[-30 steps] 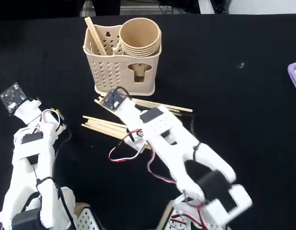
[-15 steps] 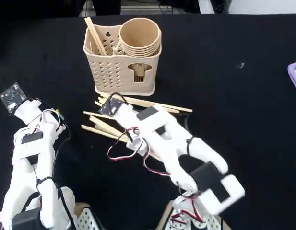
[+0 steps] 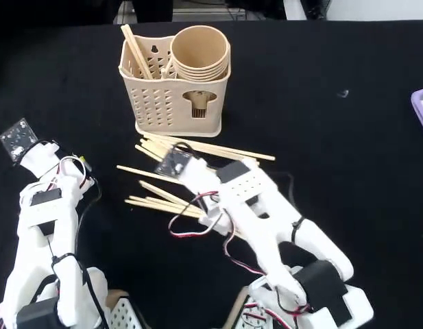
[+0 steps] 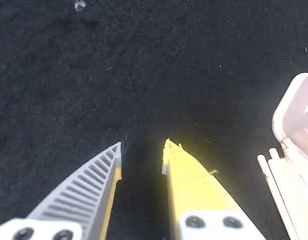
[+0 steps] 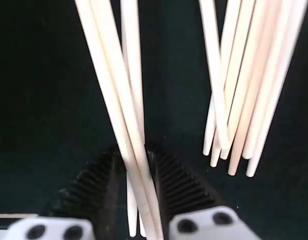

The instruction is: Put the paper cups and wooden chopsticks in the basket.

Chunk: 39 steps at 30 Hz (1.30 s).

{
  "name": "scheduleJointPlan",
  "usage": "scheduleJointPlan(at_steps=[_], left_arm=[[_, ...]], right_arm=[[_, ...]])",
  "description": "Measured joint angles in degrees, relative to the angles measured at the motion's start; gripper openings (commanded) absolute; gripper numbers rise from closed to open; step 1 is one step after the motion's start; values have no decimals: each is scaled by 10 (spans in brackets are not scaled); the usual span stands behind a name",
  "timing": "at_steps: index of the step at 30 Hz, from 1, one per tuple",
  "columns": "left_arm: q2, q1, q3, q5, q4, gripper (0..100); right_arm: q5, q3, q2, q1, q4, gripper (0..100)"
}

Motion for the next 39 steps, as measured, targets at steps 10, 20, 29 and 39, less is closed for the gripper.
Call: scheduleJointPlan(at_steps=[10, 20, 29, 39], left_arm=[[0, 0, 0, 0, 0, 141], [0, 0, 0, 0, 0, 141], [0, 0, 0, 0, 0, 141], [0, 0, 0, 0, 0, 141]], right_arm=[[-34, 12, -5, 1, 16, 208], [-47, 10, 12, -69, -43, 194], [-47, 11, 23, -71, -47, 194], [-47, 44, 23, -71, -112, 191]])
